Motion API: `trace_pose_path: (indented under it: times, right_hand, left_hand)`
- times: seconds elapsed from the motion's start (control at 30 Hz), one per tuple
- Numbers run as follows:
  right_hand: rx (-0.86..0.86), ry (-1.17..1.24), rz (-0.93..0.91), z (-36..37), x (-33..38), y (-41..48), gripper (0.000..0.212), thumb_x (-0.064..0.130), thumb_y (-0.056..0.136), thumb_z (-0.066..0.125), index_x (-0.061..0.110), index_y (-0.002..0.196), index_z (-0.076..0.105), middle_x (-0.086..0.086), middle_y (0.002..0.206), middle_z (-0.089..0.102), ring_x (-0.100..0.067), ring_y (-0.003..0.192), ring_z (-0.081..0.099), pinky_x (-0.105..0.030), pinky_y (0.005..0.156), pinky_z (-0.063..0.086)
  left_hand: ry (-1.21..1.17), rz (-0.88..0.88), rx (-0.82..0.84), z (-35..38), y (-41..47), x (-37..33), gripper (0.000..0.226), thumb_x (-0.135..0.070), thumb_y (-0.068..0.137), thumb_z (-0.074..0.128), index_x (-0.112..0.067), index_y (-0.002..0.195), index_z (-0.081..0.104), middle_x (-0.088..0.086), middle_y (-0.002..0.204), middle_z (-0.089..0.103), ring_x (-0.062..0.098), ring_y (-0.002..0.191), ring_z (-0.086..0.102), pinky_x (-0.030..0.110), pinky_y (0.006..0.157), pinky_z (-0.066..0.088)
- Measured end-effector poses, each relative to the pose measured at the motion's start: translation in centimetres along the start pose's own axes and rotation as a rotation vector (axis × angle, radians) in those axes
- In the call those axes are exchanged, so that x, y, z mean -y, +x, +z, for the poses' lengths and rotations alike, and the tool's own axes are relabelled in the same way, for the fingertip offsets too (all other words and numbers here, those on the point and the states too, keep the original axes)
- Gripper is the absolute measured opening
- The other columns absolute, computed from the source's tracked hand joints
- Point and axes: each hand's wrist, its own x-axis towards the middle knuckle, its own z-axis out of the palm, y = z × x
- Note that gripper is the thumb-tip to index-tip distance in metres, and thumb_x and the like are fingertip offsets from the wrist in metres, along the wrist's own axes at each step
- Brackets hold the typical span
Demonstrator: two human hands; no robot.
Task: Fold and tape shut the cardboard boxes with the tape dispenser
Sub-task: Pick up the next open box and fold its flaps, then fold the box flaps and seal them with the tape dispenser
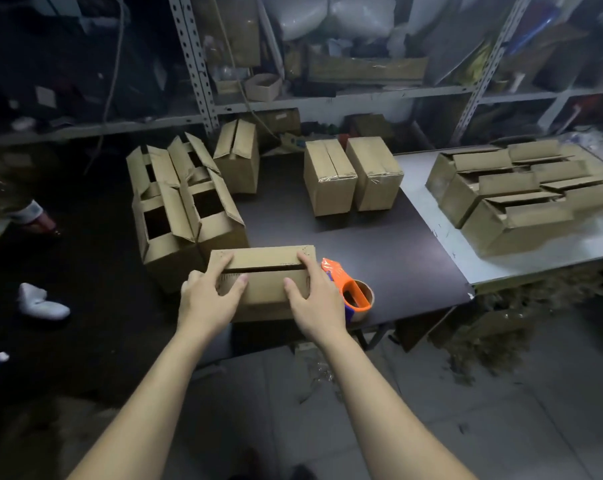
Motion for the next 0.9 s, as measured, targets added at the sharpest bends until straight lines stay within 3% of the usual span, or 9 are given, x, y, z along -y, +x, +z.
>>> trace_pose_path:
  times: [0.27, 0.37, 0.43, 0.5, 0.57, 0.7, 0.9]
  right_hand:
    - [0.066, -0.003, 0.112, 2.8, 0.8, 2.0, 0.064, 0.039, 0.102, 0.061, 0.045, 0.156, 0.027, 0.005, 0.152, 0.051, -0.022, 0.136, 0.052, -0.050, 0.110, 0.048]
    - [0.055, 0.112, 0.161, 2.8, 1.1, 2.5, 0.061, 0.028, 0.105, 0.057, 0.040, 0.157, 0.029, 0.009, 0.145, 0.053, -0.015, 0.127, 0.054, -0.036, 0.102, 0.050]
    - [-0.043, 0.192, 0.235, 2.6, 0.7, 3.1, 0.049, 0.023, 0.107, 0.050, 0.029, 0.154, 0.040, 0.005, 0.140, 0.056, -0.013, 0.123, 0.053, -0.027, 0.093, 0.043]
    - [-0.246, 0.071, 0.310, 2.5, -0.4, 3.7, 0.034, 0.019, 0.104, 0.053, 0.015, 0.137, 0.058, -0.005, 0.130, 0.065, -0.024, 0.120, 0.059, -0.029, 0.089, 0.041]
    - [-0.343, -0.165, 0.411, 2.5, -2.1, 4.1, 0.027, 0.019, 0.096, 0.061, 0.007, 0.121, 0.064, -0.012, 0.118, 0.067, -0.031, 0.112, 0.061, -0.034, 0.085, 0.045]
    - [-0.248, -0.426, 0.544, 2.8, -5.5, 4.4, 0.039, 0.027, 0.087, 0.079, 0.006, 0.115, 0.063, -0.014, 0.116, 0.067, -0.032, 0.107, 0.065, -0.039, 0.087, 0.060]
    - [-0.153, -0.641, 0.566, 2.9, -6.6, 6.1, 0.034, 0.032, 0.097, 0.072, 0.010, 0.120, 0.061, -0.011, 0.113, 0.071, -0.029, 0.103, 0.070, -0.035, 0.081, 0.058]
  left_hand:
    - [0.046, -0.044, 0.043, 0.7, 2.7, 2.6, 0.056, -0.056, 0.098, 0.056, -0.047, 0.152, 0.043, 0.007, 0.116, 0.047, 0.031, 0.121, 0.049, 0.038, 0.099, 0.044]
    - [0.034, -0.040, 0.024, 0.9, 3.6, 3.0, 0.055, -0.057, 0.098, 0.056, -0.044, 0.151, 0.048, 0.005, 0.111, 0.046, 0.030, 0.117, 0.050, 0.038, 0.096, 0.045]
    - [0.028, -0.037, 0.027, 1.1, 4.3, 3.1, 0.055, -0.059, 0.097, 0.057, -0.043, 0.150, 0.049, 0.004, 0.111, 0.046, 0.029, 0.116, 0.051, 0.037, 0.095, 0.046]
    - [0.015, -0.030, 0.032, 1.3, 4.8, 3.1, 0.056, -0.060, 0.096, 0.058, -0.042, 0.149, 0.051, 0.004, 0.112, 0.046, 0.028, 0.115, 0.051, 0.036, 0.094, 0.045]
    - [0.001, -0.031, 0.024, 1.4, 4.8, 3.0, 0.055, -0.059, 0.096, 0.058, -0.041, 0.148, 0.052, 0.004, 0.112, 0.046, 0.027, 0.115, 0.051, 0.034, 0.093, 0.044]
    - [-0.018, -0.037, 0.002, 1.5, 4.1, 2.6, 0.054, -0.058, 0.097, 0.057, -0.041, 0.148, 0.052, 0.003, 0.111, 0.045, 0.025, 0.114, 0.049, 0.032, 0.091, 0.044]
    - [0.022, -0.094, 0.013, 1.4, 4.1, 1.7, 0.056, -0.060, 0.096, 0.058, -0.042, 0.149, 0.051, 0.002, 0.115, 0.040, 0.023, 0.113, 0.049, 0.034, 0.087, 0.049]
